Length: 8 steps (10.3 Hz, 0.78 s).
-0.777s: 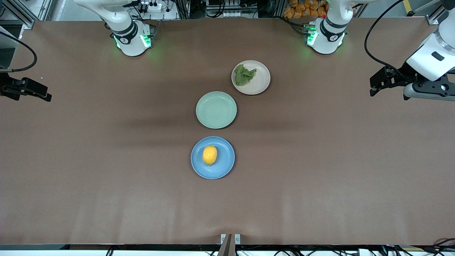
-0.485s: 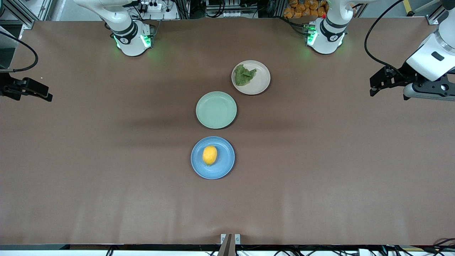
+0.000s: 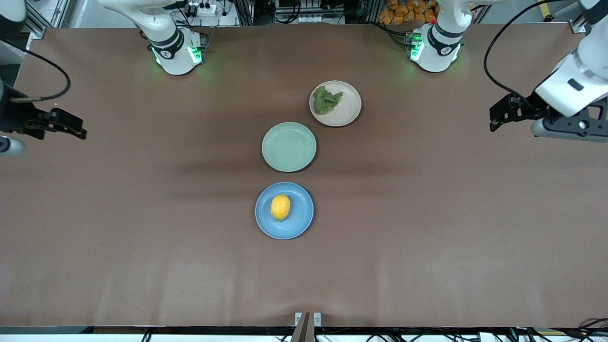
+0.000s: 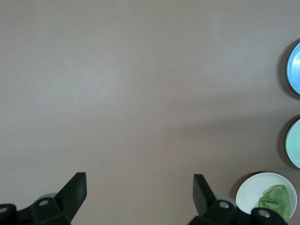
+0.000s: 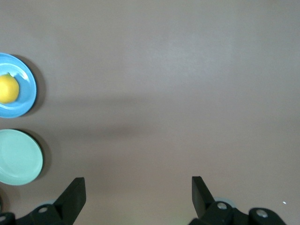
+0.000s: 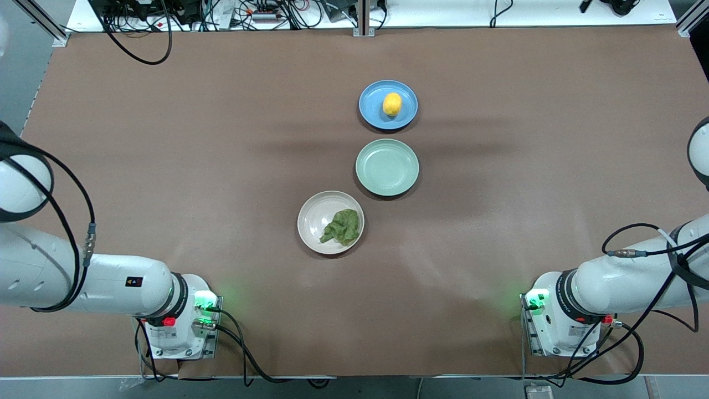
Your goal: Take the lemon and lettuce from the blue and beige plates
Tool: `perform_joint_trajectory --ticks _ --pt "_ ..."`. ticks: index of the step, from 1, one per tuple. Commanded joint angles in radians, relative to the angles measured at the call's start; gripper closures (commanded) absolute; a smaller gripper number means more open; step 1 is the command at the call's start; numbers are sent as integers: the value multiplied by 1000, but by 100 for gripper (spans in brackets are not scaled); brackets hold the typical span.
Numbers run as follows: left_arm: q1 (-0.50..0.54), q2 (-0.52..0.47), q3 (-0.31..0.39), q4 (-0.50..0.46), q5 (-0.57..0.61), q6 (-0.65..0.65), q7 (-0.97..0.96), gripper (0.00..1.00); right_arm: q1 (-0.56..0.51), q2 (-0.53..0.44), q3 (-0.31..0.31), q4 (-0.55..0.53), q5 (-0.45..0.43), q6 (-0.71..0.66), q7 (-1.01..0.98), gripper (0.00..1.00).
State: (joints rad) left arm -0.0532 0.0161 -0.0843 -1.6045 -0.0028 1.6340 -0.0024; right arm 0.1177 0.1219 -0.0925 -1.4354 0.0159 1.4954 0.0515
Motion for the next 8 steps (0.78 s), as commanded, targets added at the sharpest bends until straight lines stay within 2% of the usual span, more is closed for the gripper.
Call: perform_joint_trajectory --ticks 1,2,3,5,8 --pt "4 15 -3 -26 -34 -13 1 0 16 56 52 0 6 61 109 0" --pt "0 15 -8 -53 -58 -8 -10 0 36 85 59 0 21 87 143 0" --pt "-2 13 -32 -75 -60 -2 -60 0 46 117 65 0 74 115 172 0" --pt "0 4 -106 -133 -60 38 -155 0 97 186 77 1 113 182 218 0" --pt "0 -1 -218 -228 -60 122 -312 0 195 310 74 33 119 279 440 0"
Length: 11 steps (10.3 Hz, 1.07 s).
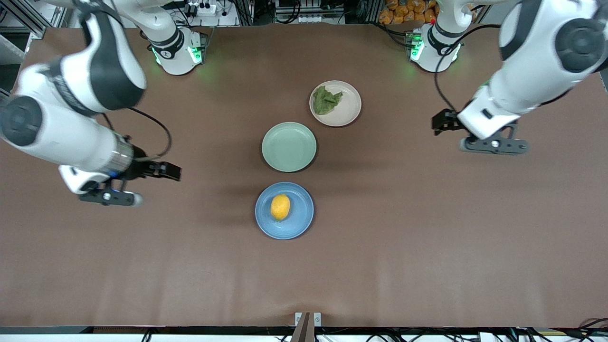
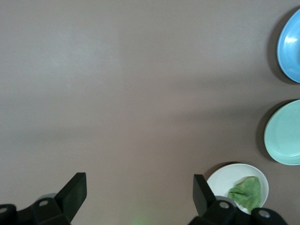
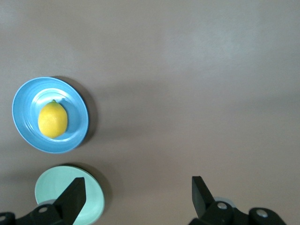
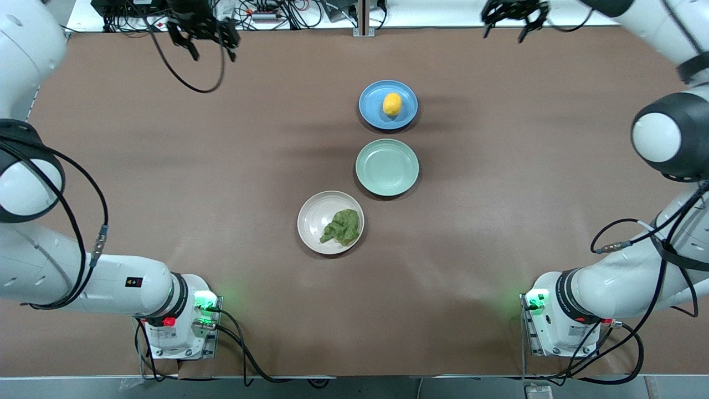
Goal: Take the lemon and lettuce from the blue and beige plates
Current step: 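Reach the right gripper to the lemon while the left gripper reaches the lettuce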
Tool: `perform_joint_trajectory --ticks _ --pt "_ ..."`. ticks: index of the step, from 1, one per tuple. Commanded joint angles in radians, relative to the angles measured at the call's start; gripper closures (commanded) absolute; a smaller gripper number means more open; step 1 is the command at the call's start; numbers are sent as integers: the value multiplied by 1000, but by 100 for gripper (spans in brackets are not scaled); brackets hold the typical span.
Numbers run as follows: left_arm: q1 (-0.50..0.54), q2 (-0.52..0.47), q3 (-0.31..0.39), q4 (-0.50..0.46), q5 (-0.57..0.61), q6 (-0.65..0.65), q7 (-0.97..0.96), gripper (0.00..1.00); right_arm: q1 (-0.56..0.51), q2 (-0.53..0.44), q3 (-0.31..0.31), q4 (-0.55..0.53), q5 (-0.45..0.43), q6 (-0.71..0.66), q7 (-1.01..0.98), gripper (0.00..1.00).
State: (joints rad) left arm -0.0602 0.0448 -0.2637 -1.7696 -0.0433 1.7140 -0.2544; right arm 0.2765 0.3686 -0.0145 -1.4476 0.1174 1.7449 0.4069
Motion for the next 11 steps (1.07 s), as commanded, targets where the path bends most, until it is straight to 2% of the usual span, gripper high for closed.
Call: perform_joint_trajectory --ticks 1,4,6,8,11 --pt "6 -28 -72 -86 -20 56 -100 0 64 116 -2 62 19 85 167 0" --pt "3 -14 -156 -158 -20 93 -186 0 153 283 -4 142 18 232 326 0" --pt "2 16 -236 -223 -15 149 -274 0 208 367 -2 144 19 397 436 0" --pt "-15 53 -302 -299 -7 237 -386 0 243 438 25 144 10 517 499 0" --pt "-113 165 -307 -301 -7 257 -521 0 283 521 37 165 -1 591 553 0"
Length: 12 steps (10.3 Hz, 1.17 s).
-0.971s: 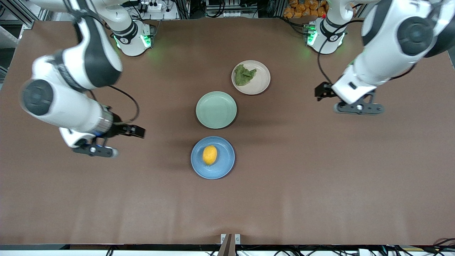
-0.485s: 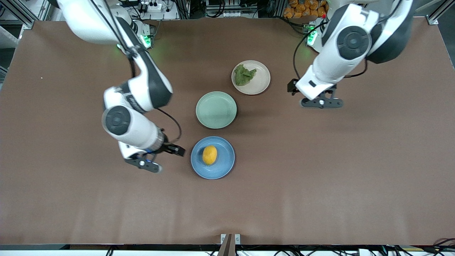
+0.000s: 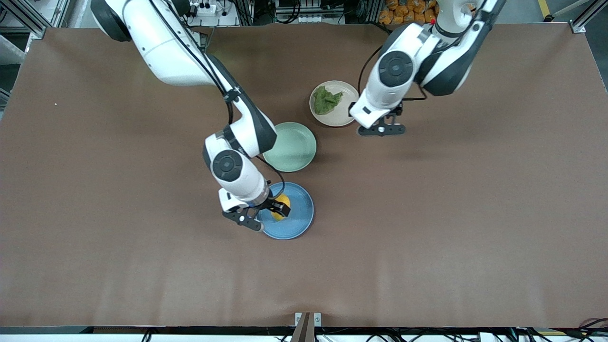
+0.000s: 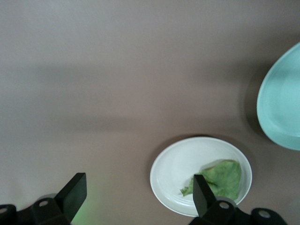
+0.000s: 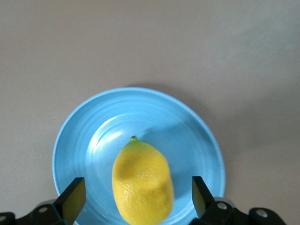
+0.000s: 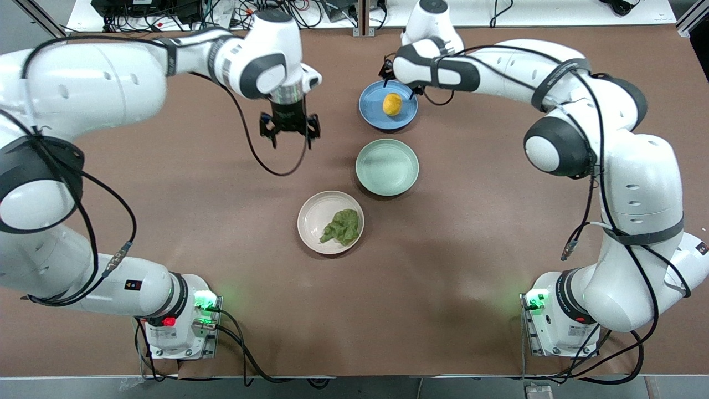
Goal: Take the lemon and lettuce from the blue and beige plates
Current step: 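Reach the right gripper to the lemon while the left gripper reaches the lettuce, then close the right gripper on the lemon while the left gripper grasps the lettuce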
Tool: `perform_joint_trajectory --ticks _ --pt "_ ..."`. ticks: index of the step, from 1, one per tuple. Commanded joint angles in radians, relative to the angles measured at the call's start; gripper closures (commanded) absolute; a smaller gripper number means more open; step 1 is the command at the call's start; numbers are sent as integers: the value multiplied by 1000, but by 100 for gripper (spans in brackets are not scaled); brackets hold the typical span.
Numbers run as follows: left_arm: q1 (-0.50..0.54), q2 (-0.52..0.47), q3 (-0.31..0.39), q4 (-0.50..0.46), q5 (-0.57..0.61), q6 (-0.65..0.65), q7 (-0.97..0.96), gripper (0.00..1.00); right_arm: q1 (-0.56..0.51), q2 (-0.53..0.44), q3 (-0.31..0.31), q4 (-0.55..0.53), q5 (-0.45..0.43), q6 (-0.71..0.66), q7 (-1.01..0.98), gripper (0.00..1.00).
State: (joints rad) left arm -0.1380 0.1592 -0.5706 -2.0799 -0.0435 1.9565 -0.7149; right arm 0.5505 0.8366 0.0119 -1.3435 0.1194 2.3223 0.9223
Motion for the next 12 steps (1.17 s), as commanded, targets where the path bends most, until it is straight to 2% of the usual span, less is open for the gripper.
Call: perform_joint_trajectory --ticks 1,3,5,6,7,9,11,12 --pt "-60 90 0 14 -7 18 -92 0 25 68 13 66 -42 14 56 0" --pt "-142 190 0 43 -10 56 -182 0 28 99 14 66 -90 14 82 0" --pt "-175 273 0 70 -19 58 -231 0 35 110 14 66 -113 14 84 0" --pt "-178 290 -2 69 -21 58 -235 0 35 108 14 66 -118 12 82 9" --pt "-192 307 -3 70 -39 68 -247 0 34 102 14 66 -116 6 81 25" --pt "-224 336 -2 72 -102 107 -252 0 32 85 14 67 -107 -29 82 37" --pt "-242 359 -2 72 -118 137 -261 0 28 79 16 81 -109 -66 96 46" --pt "-242 379 -2 72 -118 148 -262 0 23 78 16 81 -109 -69 96 56"
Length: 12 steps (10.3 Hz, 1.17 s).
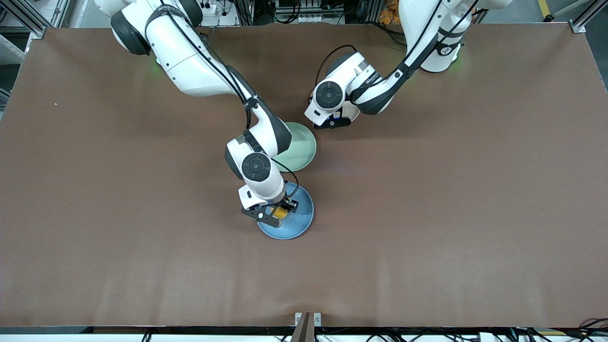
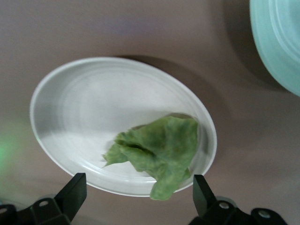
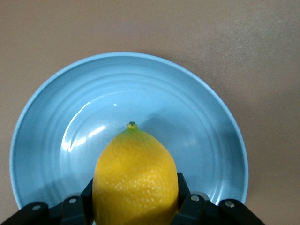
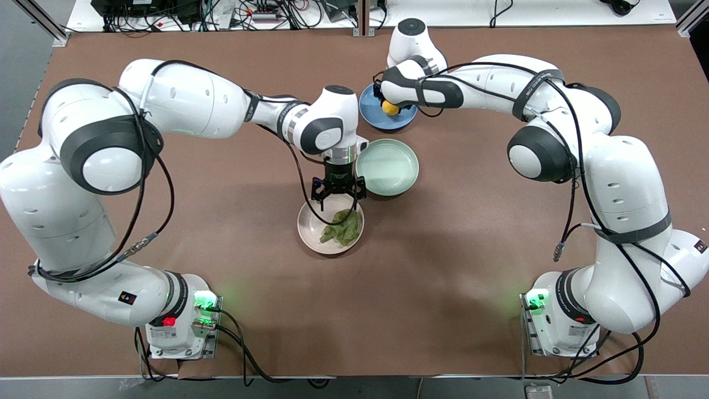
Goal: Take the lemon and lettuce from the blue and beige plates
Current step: 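Close the right gripper on the lemon while the left gripper grasps the lettuce, then lift the lemon off the blue plate while the left gripper lifts the lettuce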
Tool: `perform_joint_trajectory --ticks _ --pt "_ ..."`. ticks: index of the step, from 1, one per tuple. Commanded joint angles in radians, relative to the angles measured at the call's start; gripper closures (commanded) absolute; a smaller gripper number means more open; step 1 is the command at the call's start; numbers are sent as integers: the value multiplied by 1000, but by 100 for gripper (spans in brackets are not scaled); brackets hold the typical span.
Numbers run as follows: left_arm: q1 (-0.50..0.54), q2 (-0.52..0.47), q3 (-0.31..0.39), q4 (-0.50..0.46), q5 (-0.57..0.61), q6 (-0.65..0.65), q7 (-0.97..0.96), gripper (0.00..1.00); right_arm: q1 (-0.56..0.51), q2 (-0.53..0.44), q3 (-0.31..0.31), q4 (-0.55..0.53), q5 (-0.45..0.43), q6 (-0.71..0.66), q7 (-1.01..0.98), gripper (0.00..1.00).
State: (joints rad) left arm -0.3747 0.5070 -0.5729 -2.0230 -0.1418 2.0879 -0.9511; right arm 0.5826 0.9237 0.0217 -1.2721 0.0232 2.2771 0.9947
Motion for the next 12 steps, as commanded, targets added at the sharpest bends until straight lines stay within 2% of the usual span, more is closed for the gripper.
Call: perform_joint_trajectory --ticks 1,3,6,10,12 --pt "-6 42 1 15 -19 35 -26 0 -12 -28 6 10 -9 -31 21 61" --pt "-6 64 1 14 -16 64 -24 0 -38 -101 6 7 -2 -147 1 61" --pt "-10 87 1 14 -10 66 -24 0 -121 -254 27 -53 0 -328 -153 62" --pt "-19 113 2 14 -2 66 -23 0 -271 -526 32 -350 -9 -341 -440 59" --pt "-23 116 4 14 -2 66 -23 0 -363 -626 30 -479 -12 -335 -613 59"
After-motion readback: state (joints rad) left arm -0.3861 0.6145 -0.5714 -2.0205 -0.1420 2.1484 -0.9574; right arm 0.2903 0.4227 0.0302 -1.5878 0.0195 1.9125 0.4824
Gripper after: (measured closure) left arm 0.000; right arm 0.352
